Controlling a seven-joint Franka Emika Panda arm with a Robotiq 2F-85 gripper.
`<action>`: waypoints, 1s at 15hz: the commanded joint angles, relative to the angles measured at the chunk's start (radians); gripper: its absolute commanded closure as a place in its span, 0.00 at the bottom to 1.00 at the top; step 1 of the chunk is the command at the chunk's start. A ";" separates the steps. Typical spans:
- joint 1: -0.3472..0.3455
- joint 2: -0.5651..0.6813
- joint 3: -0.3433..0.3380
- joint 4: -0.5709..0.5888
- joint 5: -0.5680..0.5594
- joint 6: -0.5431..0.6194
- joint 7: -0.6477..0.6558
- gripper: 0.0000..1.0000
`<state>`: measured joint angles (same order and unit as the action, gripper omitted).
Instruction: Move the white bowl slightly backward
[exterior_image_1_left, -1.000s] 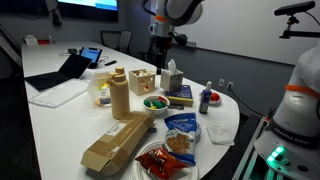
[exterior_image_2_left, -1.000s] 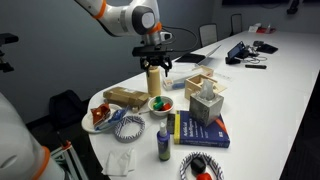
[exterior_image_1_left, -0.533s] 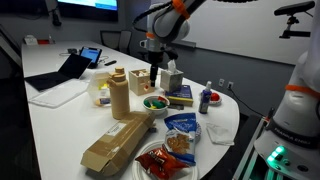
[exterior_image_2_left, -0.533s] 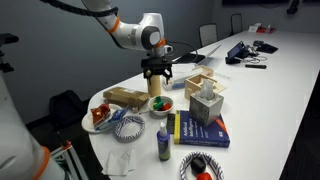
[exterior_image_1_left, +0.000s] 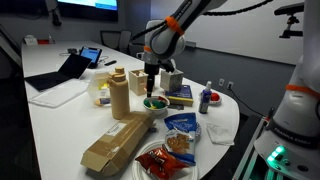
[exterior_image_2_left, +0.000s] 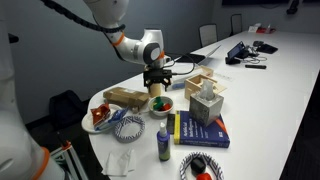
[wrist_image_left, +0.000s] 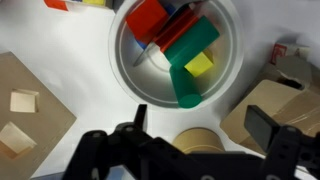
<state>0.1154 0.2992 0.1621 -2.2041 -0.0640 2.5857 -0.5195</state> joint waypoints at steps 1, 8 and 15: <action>-0.038 0.054 0.039 0.010 0.014 0.039 -0.041 0.00; -0.076 0.120 0.076 0.024 0.016 0.055 -0.048 0.00; -0.090 0.154 0.099 0.039 0.014 0.082 -0.040 0.00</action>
<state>0.0478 0.4286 0.2387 -2.1892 -0.0640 2.6489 -0.5372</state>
